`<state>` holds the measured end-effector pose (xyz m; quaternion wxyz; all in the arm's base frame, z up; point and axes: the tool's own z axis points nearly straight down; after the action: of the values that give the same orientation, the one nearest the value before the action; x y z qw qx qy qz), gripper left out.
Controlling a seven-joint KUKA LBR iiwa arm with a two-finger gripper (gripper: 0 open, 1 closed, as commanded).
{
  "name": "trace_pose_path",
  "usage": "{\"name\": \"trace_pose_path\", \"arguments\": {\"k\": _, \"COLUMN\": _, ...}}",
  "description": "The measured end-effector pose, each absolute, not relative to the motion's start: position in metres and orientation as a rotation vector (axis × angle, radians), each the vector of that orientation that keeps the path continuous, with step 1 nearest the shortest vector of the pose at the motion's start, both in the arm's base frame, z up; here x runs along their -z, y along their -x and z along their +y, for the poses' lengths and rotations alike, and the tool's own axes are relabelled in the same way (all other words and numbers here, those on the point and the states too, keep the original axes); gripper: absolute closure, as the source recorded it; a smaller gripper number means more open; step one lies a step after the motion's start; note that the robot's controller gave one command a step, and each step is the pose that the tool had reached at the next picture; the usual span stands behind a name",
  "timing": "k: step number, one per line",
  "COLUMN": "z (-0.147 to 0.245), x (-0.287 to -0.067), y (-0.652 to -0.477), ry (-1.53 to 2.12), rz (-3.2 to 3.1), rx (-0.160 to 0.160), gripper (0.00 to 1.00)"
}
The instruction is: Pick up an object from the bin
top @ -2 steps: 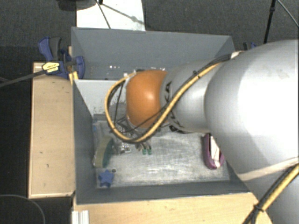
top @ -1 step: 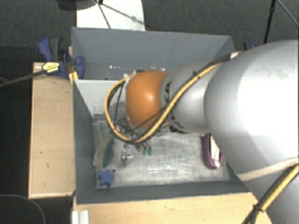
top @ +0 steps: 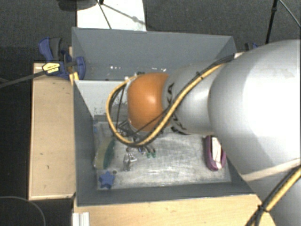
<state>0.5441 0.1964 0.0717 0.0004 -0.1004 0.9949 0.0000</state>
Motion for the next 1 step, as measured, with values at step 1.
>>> {"name": "trace_pose_path", "arguments": {"k": 1, "z": 0.197, "x": -0.0728, "y": -0.545, "ry": 0.312, "rz": 3.121, "rx": -0.003, "gripper": 1.0}}
